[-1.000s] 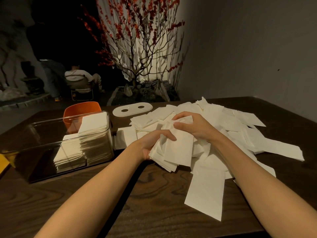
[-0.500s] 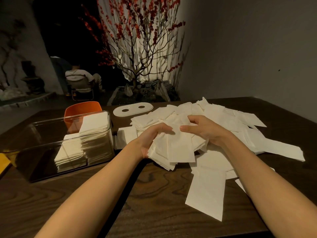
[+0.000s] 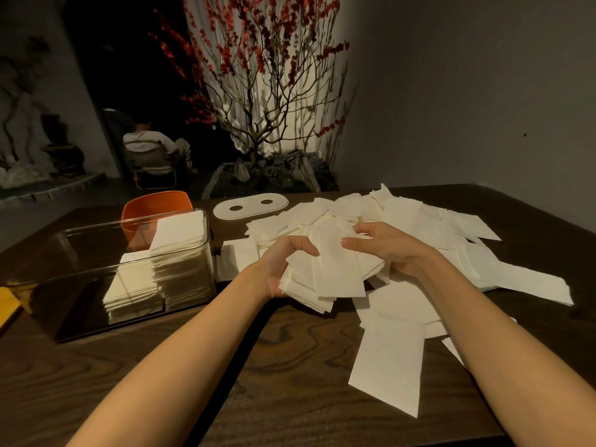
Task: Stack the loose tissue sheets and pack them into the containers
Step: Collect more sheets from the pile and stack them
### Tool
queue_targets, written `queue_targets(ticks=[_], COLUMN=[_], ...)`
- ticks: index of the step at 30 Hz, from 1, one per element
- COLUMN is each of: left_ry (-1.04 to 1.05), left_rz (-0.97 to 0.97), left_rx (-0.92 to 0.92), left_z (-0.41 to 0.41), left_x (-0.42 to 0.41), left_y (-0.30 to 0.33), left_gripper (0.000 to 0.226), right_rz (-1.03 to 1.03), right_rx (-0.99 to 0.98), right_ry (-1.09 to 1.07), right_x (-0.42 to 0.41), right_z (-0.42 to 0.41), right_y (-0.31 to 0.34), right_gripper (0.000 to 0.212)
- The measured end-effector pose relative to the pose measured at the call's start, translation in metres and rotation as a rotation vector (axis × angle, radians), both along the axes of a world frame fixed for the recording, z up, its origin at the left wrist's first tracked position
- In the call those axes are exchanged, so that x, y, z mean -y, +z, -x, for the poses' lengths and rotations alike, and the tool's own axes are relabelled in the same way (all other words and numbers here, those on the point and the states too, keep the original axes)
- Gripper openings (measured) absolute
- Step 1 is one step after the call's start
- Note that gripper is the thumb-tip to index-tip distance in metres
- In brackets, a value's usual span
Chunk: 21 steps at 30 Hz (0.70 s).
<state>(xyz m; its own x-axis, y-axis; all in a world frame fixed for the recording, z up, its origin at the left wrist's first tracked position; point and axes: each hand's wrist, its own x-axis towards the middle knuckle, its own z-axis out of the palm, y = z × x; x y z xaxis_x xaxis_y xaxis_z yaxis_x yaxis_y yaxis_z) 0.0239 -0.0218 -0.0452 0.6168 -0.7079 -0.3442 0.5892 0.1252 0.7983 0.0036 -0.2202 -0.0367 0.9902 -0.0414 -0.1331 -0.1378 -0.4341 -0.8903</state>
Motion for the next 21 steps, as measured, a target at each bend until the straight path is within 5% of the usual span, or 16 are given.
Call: queue_targets(ticks=[5,11,17,21], left_ry=[-0.003,0.031,0.095,0.145], left_rz=[0.038,0.021,0.033,0.084], left_rx=[-0.012,-0.008,-0.021,-0.042], left_z=[-0.0002,-0.0007,-0.0017,-0.005], left_x=[-0.0001,0.0003,-0.0008,-0.0004], left_y=[-0.0003,-0.001,0.0011,0.0003], left_gripper=[0.037,0.026,0.022,0.049], right_rz=[-0.097,-0.099,-0.172,-0.184], right_rx=[0.014,0.011,-0.014,-0.009], right_ry=[0.012,-0.038,-0.051,-0.076], right_x=[0.0004,0.001,0.0022,0.0035], right_z=[0.0011,0.0012,0.0042,0.0048], right_y=[0.0014,0.0001,0.0022,0.0021], right_gripper=[0.023,0.047,0.017,0.018])
